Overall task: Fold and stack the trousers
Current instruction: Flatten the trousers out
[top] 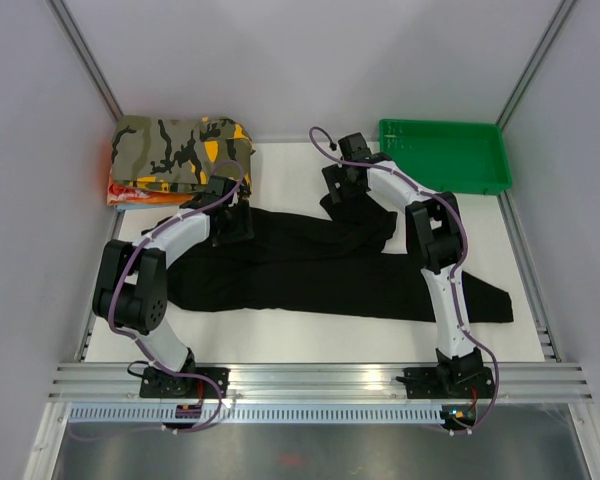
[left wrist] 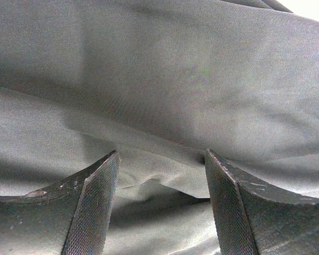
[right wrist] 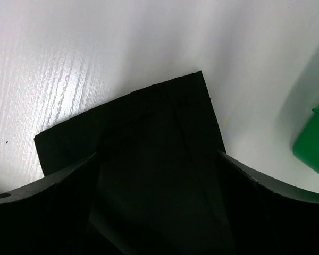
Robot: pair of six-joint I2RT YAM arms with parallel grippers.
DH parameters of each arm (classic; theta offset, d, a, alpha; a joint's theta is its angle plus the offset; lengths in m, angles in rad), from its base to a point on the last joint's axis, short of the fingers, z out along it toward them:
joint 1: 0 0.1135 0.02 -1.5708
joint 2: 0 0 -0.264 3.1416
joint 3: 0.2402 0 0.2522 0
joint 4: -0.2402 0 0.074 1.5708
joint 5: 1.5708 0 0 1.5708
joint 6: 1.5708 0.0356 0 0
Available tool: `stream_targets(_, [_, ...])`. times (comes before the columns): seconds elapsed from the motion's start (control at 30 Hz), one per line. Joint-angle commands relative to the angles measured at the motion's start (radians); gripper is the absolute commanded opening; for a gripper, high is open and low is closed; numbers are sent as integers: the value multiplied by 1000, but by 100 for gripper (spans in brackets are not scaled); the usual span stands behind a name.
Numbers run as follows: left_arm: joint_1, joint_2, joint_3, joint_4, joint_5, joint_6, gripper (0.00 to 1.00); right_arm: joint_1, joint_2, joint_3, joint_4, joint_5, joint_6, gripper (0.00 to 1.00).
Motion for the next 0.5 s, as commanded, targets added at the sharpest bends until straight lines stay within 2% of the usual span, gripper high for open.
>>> stream_targets(0.0, [-1, -19, -4, 25, 15, 32, 71, -11, 18, 47, 27, -1, -5, 95])
stream_targets(0.1, [-1, -13, -4, 30, 15, 28, 71, -22, 24, 49, 50, -61, 40, 94])
stream_targets(0.37, [-1, -8, -18, 36, 15, 26, 71, -39, 84, 102, 34, -64, 50, 93])
stream_targets(0.47, [-1, -5, -13, 36, 15, 31, 71, -48, 102, 116, 26, -75, 58, 90])
